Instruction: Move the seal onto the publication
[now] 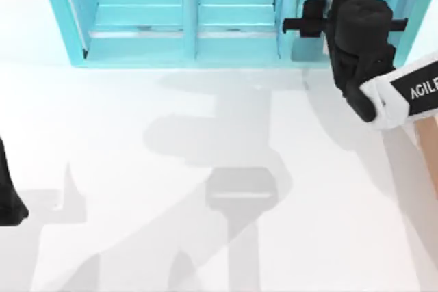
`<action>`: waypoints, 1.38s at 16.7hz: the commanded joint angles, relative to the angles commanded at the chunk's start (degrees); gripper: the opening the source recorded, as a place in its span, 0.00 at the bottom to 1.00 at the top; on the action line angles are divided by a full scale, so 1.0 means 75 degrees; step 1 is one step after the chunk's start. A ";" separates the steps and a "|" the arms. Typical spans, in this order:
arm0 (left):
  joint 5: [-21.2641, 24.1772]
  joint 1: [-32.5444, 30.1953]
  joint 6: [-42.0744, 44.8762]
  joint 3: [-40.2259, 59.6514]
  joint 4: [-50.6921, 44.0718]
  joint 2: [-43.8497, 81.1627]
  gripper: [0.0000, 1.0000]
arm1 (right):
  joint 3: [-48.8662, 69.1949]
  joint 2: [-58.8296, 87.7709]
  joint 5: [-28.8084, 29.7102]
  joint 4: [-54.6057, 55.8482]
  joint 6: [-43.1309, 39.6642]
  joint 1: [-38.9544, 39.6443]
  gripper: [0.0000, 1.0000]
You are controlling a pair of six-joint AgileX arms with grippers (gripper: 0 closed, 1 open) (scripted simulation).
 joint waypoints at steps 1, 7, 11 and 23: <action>0.0000 0.0000 0.0000 0.0000 0.0000 0.0000 1.00 | -0.0176 -0.0415 0.0109 -0.0255 0.0000 0.0107 0.00; 0.0000 0.0000 0.0000 0.0000 0.0000 0.0000 1.00 | -0.1612 -0.4303 0.0915 -0.2298 0.0123 0.0959 0.00; 0.0000 0.0000 0.0000 0.0000 0.0000 0.0000 1.00 | -0.2568 -0.6418 0.1401 -0.3638 0.0257 0.1508 0.00; 0.0000 0.0000 0.0000 0.0000 0.0000 0.0000 1.00 | -0.3109 -0.7009 0.1741 -0.4131 -0.0149 0.1907 0.00</action>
